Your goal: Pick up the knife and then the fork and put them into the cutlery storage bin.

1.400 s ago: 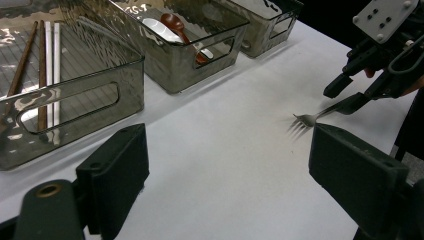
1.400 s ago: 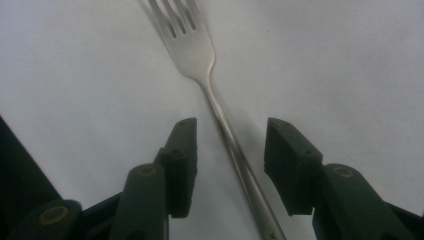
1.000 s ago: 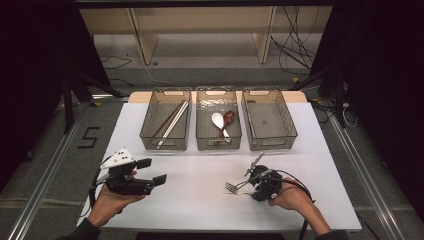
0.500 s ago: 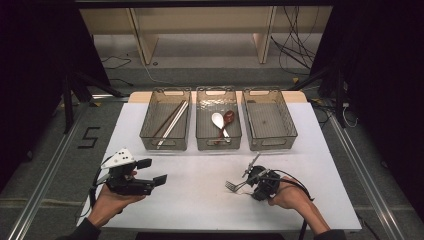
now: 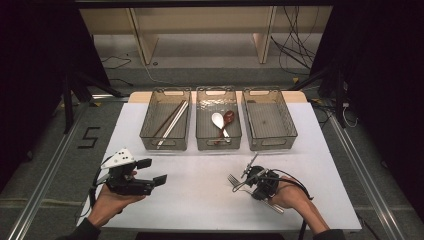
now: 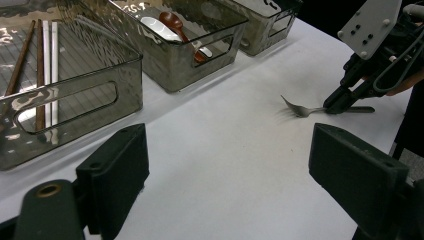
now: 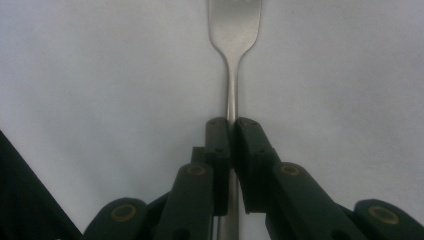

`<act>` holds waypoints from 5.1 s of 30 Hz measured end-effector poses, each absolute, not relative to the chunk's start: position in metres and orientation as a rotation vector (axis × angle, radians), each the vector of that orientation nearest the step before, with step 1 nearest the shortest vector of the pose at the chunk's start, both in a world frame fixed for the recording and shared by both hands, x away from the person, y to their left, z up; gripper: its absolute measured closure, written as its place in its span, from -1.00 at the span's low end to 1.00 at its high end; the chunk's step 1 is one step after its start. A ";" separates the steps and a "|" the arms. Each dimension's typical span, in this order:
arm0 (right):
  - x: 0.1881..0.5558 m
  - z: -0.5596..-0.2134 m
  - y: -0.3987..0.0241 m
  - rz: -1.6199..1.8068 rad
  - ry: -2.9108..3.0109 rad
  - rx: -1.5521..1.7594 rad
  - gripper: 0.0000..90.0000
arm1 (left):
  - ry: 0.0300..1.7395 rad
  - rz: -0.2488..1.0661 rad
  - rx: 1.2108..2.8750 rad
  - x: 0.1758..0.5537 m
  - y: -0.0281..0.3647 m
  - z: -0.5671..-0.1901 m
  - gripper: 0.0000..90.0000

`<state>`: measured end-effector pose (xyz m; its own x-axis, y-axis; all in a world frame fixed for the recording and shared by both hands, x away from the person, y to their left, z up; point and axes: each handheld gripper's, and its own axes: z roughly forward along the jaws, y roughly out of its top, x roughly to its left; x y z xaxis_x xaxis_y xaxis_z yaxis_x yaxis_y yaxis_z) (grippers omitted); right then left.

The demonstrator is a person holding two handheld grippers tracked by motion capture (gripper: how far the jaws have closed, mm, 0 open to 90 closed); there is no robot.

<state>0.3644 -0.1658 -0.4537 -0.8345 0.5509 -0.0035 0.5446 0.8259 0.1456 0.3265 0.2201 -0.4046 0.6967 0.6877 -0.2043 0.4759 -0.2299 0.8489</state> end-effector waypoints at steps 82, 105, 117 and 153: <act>0.432 -0.365 -0.252 0.946 2.370 1.359 0.89 | 0.913 0.261 1.875 0.328 0.221 -0.405 -0.65; 0.494 -0.332 -0.241 0.957 2.294 1.471 0.89 | 0.909 0.258 1.870 0.328 0.221 -0.405 -0.65; 0.519 -0.331 -0.234 0.922 2.240 1.550 0.88 | 0.908 0.257 1.868 0.328 0.222 -0.404 -0.65; 0.547 -0.360 -0.217 0.864 2.152 1.664 0.88 | 0.905 0.256 1.861 0.327 0.222 -0.404 -0.65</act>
